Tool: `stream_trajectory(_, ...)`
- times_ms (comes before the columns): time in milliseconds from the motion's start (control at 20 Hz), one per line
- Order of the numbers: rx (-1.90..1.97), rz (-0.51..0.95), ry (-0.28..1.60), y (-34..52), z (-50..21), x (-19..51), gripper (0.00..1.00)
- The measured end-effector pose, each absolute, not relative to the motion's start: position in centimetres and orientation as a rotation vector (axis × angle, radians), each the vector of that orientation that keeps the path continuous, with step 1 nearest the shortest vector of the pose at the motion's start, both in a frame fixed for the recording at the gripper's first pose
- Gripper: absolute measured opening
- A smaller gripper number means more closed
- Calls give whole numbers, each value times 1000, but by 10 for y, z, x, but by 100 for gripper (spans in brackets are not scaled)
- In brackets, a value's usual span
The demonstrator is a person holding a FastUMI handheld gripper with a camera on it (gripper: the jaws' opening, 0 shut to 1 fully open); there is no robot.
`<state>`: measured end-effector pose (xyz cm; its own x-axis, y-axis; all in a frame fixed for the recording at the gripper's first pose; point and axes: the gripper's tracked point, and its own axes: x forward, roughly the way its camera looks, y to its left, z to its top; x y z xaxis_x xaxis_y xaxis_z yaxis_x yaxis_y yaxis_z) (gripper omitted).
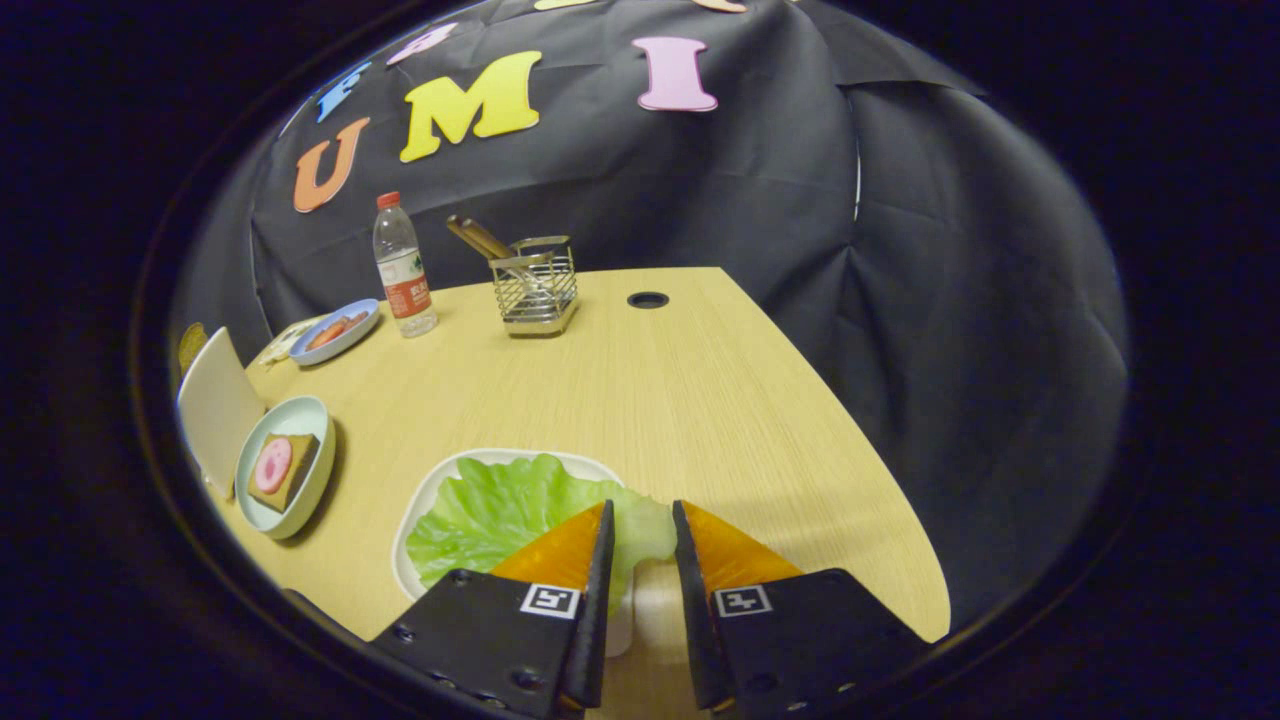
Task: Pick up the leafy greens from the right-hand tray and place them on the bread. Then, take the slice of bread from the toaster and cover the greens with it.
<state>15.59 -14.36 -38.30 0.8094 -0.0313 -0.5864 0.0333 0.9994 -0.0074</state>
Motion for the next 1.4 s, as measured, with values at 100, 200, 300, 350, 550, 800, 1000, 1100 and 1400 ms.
stream_trajectory(100, 0, -31, 628, -141, -381, 156, 8)
stream_trajectory(200, 17, -23, 623, -138, -373, 153, 0)
stream_trajectory(300, 44, -10, 611, -134, -364, 152, 0)
stream_trajectory(350, 54, -7, 599, -132, -357, 150, 0)
stream_trajectory(550, 75, 16, 544, -122, -318, 149, 0)
stream_trajectory(800, 79, 25, 502, -106, -274, 146, 0)
stream_trajectory(1000, 39, 11, 482, -90, -252, 142, 0)
stream_trajectory(1100, 26, 9, 474, -79, -240, 139, 0)
stream_trajectory(1400, -9, 49, 443, -4, -203, 134, 0)
